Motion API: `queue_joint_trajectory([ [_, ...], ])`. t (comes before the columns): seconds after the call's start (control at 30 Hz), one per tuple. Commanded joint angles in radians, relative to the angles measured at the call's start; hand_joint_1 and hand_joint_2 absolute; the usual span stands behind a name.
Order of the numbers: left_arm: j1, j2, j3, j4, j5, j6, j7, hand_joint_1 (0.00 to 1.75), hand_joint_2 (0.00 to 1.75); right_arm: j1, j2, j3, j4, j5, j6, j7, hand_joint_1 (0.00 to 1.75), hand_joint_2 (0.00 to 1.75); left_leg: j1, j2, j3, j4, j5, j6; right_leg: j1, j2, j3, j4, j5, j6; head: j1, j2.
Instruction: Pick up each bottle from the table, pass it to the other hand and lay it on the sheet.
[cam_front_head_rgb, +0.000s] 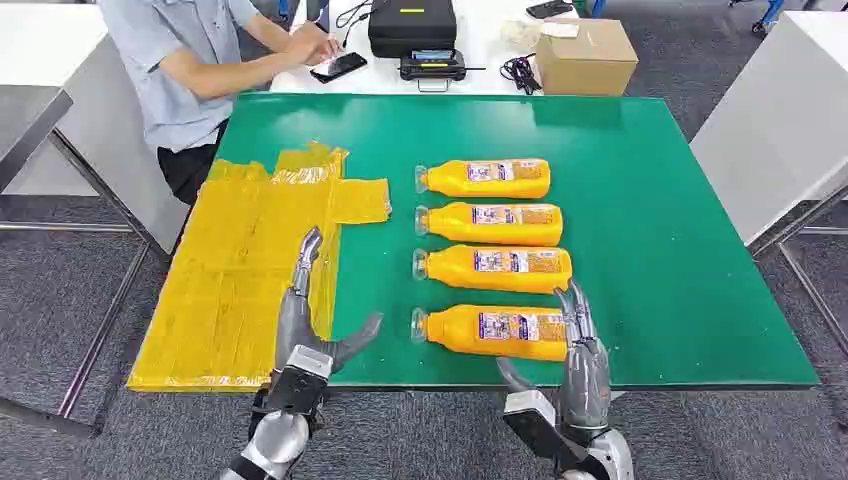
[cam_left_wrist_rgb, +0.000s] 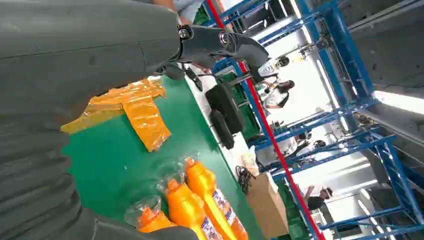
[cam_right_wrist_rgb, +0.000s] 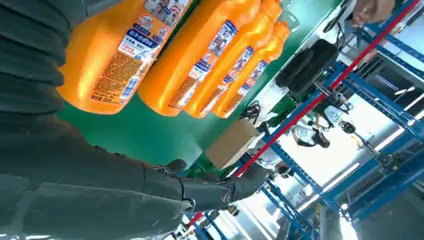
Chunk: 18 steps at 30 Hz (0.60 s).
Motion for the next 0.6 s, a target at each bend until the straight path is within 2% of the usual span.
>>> queue_joint_trajectory([
  [0.03, -0.008, 0.044, 0.041, 0.032, -0.024, 0.008, 0.009, 0.00, 1.75, -0.008, -0.020, 0.010, 0.017, -0.027, 0.007, -0.004, 0.00, 1.75, 0.001, 0.001, 0.004, -0.001, -0.001, -0.002, 0.001, 0.001, 0.003, -0.001, -0.001, -0.002, 0.000, 0.000],
  [0.6, 0.033, 0.028, 0.107, 0.024, -0.042, 0.027, -0.006, 0.00, 1.75, 0.009, -0.008, -0.020, 0.022, -0.005, 0.019, -0.006, 0.00, 1.75, 0.001, 0.001, 0.004, -0.001, -0.002, -0.002, 0.001, 0.000, 0.004, -0.001, -0.001, -0.003, 0.000, 0.000],
])
